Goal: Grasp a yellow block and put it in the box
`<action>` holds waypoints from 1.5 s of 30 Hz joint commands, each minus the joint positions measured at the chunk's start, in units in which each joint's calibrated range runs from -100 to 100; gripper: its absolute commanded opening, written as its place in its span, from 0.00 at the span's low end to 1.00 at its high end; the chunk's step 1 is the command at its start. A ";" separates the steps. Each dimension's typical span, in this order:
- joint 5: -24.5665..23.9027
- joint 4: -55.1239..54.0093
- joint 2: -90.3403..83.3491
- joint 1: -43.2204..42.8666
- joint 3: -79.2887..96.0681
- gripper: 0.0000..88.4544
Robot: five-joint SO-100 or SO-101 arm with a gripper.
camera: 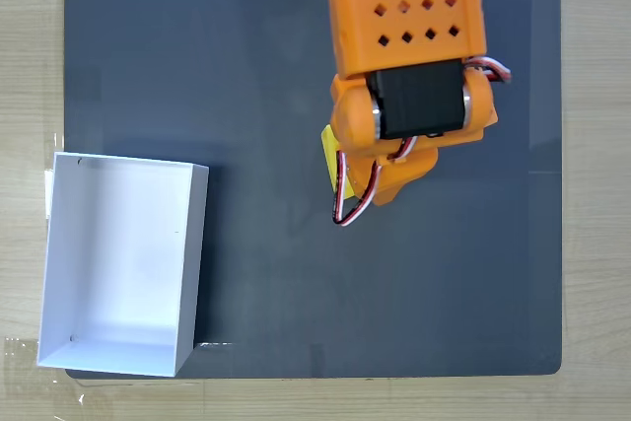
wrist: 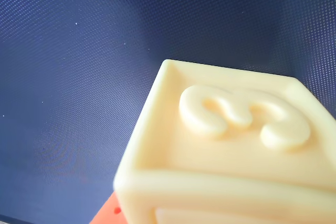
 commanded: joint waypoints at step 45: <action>-9.60 -21.43 -5.31 29.59 -20.87 0.25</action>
